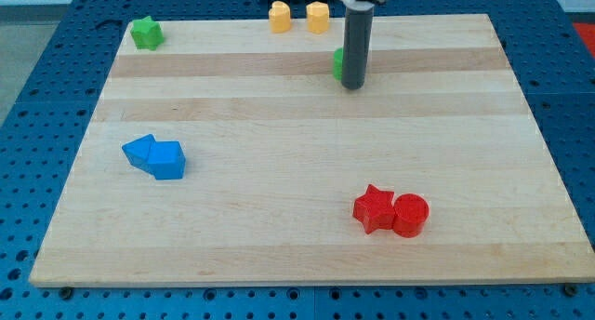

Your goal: Push the green circle right to the yellow hexagon

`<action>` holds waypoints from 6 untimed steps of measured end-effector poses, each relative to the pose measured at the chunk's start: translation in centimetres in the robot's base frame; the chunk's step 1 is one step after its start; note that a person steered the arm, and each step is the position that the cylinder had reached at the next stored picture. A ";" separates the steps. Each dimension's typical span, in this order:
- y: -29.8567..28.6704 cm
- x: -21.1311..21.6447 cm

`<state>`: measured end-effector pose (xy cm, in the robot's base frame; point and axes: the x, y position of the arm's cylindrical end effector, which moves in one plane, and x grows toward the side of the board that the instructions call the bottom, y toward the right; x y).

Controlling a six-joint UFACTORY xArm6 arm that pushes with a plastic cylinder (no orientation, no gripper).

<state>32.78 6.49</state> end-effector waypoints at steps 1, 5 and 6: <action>0.1 -3.4; -3.3 -2.9; -3.3 -5.3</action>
<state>27.45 3.20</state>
